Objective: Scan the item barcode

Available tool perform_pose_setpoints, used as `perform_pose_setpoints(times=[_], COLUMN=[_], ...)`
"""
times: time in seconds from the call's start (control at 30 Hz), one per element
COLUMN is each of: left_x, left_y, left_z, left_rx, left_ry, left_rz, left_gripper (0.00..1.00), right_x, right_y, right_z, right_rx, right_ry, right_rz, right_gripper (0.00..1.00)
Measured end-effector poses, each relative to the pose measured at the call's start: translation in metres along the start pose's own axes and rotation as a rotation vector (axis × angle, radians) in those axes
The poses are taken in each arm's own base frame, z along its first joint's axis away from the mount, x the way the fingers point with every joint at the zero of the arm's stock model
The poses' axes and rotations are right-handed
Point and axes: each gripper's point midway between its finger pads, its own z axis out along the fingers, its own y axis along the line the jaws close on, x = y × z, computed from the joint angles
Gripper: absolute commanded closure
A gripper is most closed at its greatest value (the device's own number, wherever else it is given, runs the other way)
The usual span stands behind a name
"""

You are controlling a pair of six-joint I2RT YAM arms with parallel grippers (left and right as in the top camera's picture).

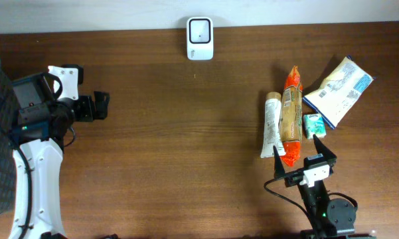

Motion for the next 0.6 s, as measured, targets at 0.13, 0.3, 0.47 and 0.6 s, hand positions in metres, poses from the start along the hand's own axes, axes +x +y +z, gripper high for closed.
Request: perform_pose_setpoints(times=[0.13,0.3,0.47,0.6], left_x=[0.0,0.0,0.0,0.0], left_y=[0.0,0.0,0.0,0.0], left_z=[0.0,0.0,0.0,0.0], left_rx=[0.0,0.0,0.0,0.0], left_ry=[0.001,0.0,0.0,0.0], left_rz=[0.0,0.0,0.0,0.0], left_gripper=[0.01,0.01,0.01,0.01], right_x=[0.024,0.024,0.024,0.024], right_y=[0.005,0.005,0.005,0.005], right_z=[-0.001,-0.001,-0.001,-0.001], right_rx=[-0.018,-0.019,-0.019,-0.019], right_ry=[0.095,0.094,0.095,0.095], right_rz=[0.027,0.037,0.045,0.046], right_gripper=[0.01,0.01,0.01,0.01])
